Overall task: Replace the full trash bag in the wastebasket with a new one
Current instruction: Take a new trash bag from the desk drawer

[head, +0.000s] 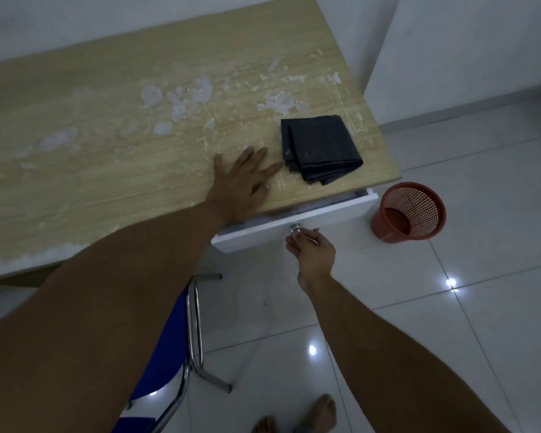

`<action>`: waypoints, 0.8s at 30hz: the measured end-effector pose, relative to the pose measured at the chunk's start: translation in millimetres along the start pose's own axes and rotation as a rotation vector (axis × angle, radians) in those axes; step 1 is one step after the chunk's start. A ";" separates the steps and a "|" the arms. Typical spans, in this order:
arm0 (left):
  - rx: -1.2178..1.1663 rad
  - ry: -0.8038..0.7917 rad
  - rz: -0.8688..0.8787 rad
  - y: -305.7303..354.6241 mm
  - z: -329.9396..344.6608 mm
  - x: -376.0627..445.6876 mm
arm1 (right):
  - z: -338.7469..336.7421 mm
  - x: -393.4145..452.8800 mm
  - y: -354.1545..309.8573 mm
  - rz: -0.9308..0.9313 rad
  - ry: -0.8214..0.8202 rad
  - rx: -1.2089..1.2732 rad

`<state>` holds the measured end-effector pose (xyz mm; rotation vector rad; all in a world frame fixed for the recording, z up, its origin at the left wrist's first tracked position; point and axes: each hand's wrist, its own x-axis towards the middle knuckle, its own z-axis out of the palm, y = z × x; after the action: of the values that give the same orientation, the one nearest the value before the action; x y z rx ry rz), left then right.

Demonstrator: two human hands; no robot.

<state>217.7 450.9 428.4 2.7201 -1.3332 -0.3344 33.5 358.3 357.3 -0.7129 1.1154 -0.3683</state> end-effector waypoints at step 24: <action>0.024 0.013 -0.016 -1.5 4.5 1.1 | 6.1 1.5 -55.2 -0.681 -0.207 -0.949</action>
<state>218.4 451.0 423.7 2.7492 -1.3208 -0.3031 43.8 319.3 395.6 -1.9443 0.7820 -0.3077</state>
